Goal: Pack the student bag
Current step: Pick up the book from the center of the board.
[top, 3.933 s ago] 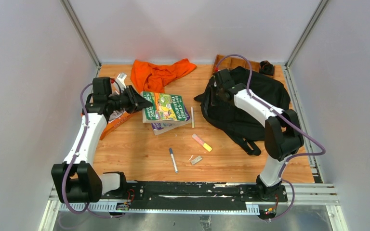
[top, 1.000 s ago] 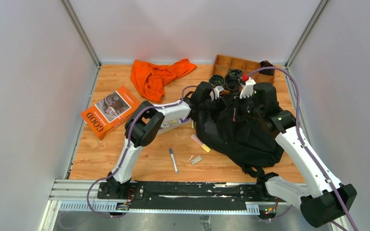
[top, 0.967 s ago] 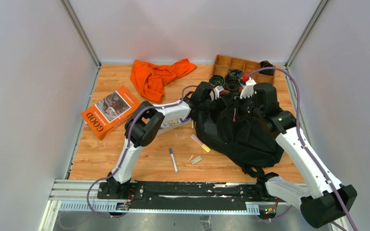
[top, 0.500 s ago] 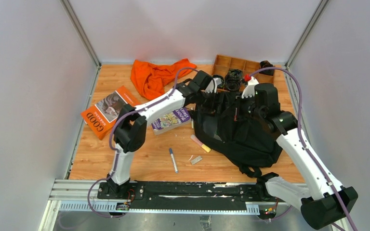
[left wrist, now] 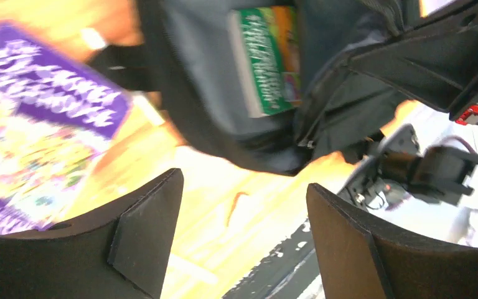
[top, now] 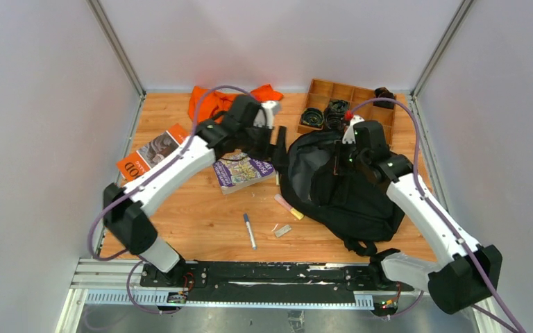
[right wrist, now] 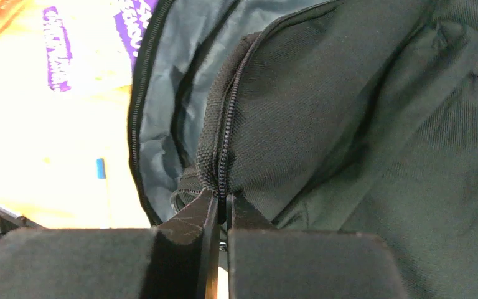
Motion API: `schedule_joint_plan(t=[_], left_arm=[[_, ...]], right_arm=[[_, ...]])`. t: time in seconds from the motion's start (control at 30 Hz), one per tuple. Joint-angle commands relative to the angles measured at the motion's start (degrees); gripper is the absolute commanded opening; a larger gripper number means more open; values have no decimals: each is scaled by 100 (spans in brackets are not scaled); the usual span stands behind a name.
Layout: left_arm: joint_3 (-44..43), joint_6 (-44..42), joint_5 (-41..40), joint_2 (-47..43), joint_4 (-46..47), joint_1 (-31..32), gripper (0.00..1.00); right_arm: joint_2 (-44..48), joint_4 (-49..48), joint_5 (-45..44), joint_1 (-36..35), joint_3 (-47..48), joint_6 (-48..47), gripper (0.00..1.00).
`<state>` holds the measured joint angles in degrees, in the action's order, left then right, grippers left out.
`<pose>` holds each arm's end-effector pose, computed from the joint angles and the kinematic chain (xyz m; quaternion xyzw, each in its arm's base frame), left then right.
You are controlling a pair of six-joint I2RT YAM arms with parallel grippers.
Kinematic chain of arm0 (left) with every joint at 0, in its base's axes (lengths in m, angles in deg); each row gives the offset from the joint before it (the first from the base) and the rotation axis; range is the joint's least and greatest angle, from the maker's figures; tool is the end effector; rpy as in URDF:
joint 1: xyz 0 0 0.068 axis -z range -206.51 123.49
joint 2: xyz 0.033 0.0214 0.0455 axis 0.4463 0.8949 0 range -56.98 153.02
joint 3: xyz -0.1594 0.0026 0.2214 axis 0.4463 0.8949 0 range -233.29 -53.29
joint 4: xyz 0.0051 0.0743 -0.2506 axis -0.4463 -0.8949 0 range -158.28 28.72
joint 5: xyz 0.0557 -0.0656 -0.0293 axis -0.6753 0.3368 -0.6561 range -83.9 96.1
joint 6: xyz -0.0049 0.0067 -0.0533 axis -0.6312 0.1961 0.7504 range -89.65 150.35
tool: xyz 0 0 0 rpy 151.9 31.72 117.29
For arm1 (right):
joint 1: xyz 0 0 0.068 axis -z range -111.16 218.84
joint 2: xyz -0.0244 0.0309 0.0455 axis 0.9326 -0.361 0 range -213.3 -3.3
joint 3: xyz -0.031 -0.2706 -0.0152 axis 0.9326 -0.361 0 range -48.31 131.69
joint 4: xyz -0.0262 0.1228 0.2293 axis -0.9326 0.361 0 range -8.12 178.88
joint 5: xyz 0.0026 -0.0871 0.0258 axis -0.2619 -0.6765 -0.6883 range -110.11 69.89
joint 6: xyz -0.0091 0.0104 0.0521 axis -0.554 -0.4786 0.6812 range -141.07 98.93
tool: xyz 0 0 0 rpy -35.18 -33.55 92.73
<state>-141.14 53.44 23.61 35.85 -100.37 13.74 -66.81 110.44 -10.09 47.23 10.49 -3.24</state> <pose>0.2678 -0.2407 0.3405 0.1945 0.8910 -0.3217 0.2546 0.2231 0.0951 0.3297 -0.0704 0.8747 0.2320 0.4196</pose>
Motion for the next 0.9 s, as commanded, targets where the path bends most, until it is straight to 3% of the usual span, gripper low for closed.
schedule_joint_plan(t=[0.0,0.1,0.2,0.27,0.47,0.57,0.67,0.87], left_arm=[[724,-215,-649,-1001,-203,-706,79],[1287,-137,-903,-1506,-214,-1259,82],[1699,-45,-824,-1787,-215,-1880,83],[1902,54,-1010,-1871,-254,-2086,82],[2385,176,-2478,-1786,-120,-2381,81],[2492,63,-2295,-1493,141,-2381,81],[2373,473,-2366,-998,-93,-2437,83],[3215,1402,-1643,-619,1144,-2504,79]], right_arm=[[-425,-173,-433,46,-253,151,1],[-882,-221,-451,46,-290,210,10],[-1260,-329,-323,47,-313,245,0],[-1349,-454,-225,47,-351,299,0],[-1105,-571,-203,51,-427,320,0],[-914,-539,-204,51,-464,262,0],[-764,-514,-140,50,-531,253,0],[-571,-518,59,50,-707,337,0]])
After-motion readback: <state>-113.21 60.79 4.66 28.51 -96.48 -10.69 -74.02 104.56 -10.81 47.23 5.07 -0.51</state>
